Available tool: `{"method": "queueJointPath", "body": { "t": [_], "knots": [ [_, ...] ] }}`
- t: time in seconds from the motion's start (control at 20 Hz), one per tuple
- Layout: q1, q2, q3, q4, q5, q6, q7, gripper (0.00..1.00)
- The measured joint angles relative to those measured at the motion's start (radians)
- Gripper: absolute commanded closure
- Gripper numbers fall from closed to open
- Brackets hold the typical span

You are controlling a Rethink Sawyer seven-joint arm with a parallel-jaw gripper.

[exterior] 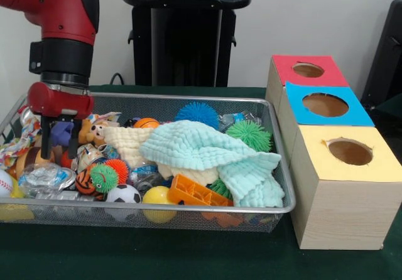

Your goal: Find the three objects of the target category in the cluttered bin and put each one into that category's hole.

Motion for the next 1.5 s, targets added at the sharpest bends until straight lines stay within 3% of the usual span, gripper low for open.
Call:
{"method": "queueJointPath", "body": {
  "t": [0.3,1.35,1.5],
  "knots": [
    [0.042,0.0,-0.058,0.0,0.018,-0.041,0.0,0.0],
    [0.031,0.001,-0.075,0.0,0.02,-0.041,0.0,0.0],
    [0.044,0.002,-0.107,0.0,0.049,-0.043,0.0,0.0]
  ]
}}
